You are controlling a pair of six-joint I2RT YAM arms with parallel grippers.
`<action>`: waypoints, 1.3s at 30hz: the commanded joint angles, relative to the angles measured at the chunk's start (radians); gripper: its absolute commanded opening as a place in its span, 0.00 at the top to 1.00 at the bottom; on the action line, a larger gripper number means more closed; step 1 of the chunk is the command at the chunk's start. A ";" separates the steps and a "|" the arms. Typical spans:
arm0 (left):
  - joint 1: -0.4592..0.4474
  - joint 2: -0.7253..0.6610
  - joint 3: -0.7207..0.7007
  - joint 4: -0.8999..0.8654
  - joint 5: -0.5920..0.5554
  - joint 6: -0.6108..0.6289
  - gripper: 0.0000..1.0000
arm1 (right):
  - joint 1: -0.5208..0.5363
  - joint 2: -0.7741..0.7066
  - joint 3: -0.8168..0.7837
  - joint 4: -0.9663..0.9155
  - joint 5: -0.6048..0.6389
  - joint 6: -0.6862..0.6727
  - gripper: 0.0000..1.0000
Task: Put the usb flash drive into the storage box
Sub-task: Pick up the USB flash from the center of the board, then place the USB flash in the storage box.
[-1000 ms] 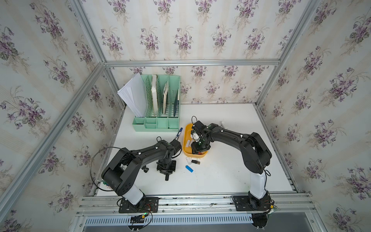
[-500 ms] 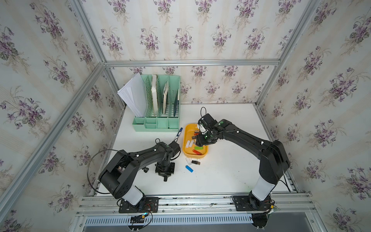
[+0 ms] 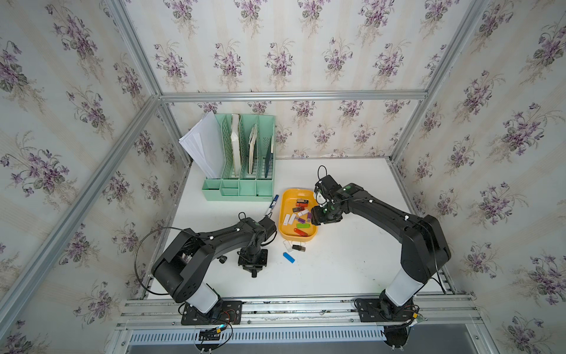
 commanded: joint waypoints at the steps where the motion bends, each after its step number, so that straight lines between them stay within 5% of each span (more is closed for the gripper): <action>1: -0.002 -0.004 -0.012 0.017 -0.006 -0.012 0.71 | -0.001 -0.015 0.003 -0.014 0.002 -0.006 0.39; 16: 0.001 -0.027 0.272 -0.174 -0.101 0.069 0.74 | -0.026 -0.088 -0.075 0.007 0.045 0.057 0.39; 32: 0.016 0.459 1.081 -0.344 -0.156 0.317 0.73 | -0.146 -0.276 -0.220 0.009 0.057 0.129 0.39; 39: 0.018 0.611 1.255 -0.341 -0.161 0.366 0.73 | -0.158 -0.325 -0.244 -0.002 0.064 0.139 0.39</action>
